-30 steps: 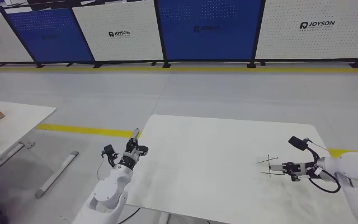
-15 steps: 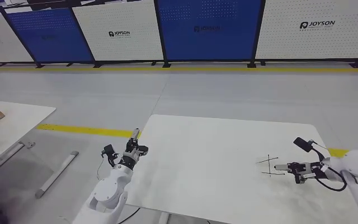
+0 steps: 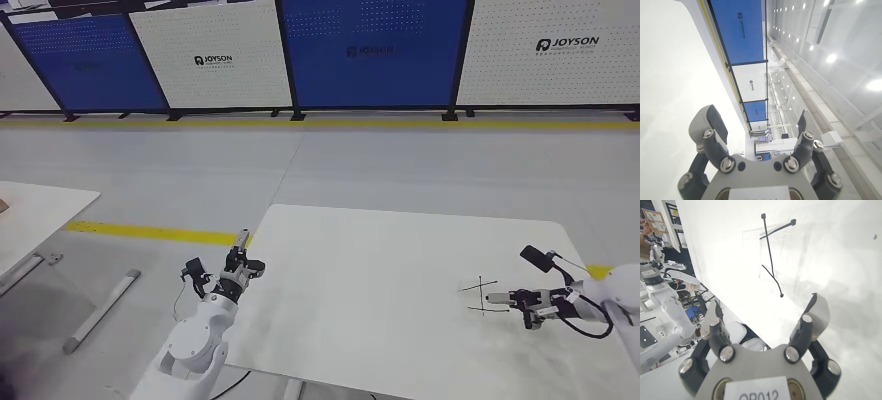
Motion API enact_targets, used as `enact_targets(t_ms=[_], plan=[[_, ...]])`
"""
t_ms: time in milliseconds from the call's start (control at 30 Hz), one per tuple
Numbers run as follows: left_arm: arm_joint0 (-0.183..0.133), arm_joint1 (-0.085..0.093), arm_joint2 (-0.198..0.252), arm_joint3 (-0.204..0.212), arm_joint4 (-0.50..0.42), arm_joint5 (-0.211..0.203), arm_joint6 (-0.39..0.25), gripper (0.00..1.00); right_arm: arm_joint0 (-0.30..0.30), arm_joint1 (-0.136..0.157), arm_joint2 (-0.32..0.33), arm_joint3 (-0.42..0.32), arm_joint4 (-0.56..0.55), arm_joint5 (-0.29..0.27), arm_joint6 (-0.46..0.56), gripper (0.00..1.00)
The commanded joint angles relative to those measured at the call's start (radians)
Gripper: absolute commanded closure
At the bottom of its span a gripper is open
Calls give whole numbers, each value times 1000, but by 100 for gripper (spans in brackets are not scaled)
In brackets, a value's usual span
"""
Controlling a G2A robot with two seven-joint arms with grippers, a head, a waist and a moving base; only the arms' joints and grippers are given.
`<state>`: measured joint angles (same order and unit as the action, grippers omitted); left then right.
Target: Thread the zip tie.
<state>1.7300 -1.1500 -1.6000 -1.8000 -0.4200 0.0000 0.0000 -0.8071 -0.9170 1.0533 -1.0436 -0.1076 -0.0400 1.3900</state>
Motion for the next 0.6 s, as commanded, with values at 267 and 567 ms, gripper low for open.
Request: enact_targets(t_ms=[267,567], plan=[[0,0,0,0,0,0,0,0,-3,-1,5,15,13,21,-5,0],[0,0,0,0,0,0,0,0,6,-7,-7,16,29,123,-15,0]])
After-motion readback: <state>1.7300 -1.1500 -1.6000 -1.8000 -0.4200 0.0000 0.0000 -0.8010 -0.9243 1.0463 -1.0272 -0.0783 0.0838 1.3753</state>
